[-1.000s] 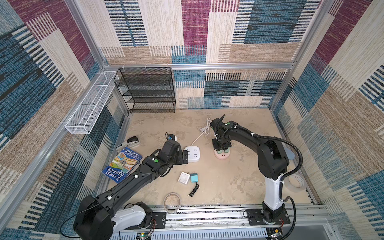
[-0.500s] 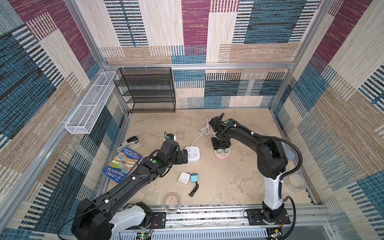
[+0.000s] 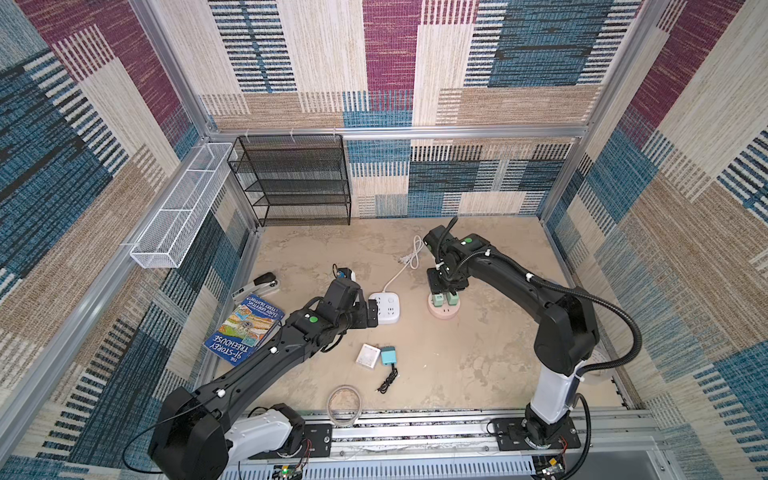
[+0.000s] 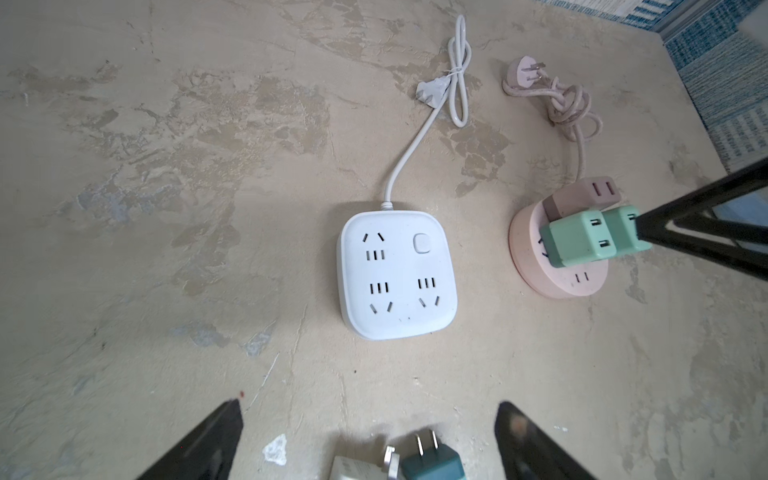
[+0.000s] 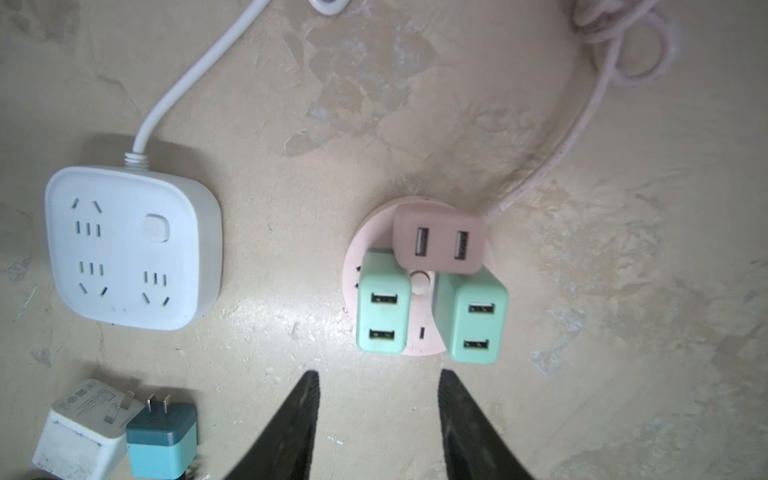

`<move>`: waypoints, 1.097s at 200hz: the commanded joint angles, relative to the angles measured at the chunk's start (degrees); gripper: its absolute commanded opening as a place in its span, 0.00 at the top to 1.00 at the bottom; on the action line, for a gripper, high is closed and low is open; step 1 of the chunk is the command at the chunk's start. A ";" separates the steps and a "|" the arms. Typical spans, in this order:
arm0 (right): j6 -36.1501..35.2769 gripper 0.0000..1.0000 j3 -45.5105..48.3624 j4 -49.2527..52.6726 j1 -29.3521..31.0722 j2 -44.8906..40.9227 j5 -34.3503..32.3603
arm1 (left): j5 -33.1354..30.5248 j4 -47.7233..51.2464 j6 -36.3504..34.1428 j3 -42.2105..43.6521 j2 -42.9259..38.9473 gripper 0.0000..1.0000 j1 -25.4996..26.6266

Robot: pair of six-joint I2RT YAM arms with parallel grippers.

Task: Insert the plug
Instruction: 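Open the right gripper and lift it off the seated plug, then move the right gripper down to the teal charger plug near the white charger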

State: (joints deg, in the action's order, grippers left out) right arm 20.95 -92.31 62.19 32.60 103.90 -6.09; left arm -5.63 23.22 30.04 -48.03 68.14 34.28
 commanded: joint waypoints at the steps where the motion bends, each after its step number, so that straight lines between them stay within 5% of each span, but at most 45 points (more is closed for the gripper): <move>1: 1.10 0.55 3.54 -3.72 1.24 -4.27 -0.67 | 0.97 -0.80 0.87 -0.32 0.36 0.01 -0.02; 35: 4.33 0.54 11.45 -14.38 7.53 -10.82 2.04 | 1.06 0.16 2.24 0.02 -0.26 0.00 -0.09; 57: 6.87 0.52 16.13 -22.62 15.36 -13.54 -1.77 | 1.66 0.75 2.81 0.47 -1.76 0.00 -0.30; 100: 12.48 0.51 20.89 -31.21 22.20 -10.89 1.03 | 4.40 1.95 4.54 2.08 -7.12 0.01 -2.60; 219: 11.89 0.45 20.41 -27.86 27.90 -0.30 7.16 | 16.33 0.68 7.44 6.74 -13.38 0.00 -13.25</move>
State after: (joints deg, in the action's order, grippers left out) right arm 32.88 -71.09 33.32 59.79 101.89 -0.43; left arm 8.05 25.36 36.10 -42.11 55.00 21.61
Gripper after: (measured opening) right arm 0.552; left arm 0.995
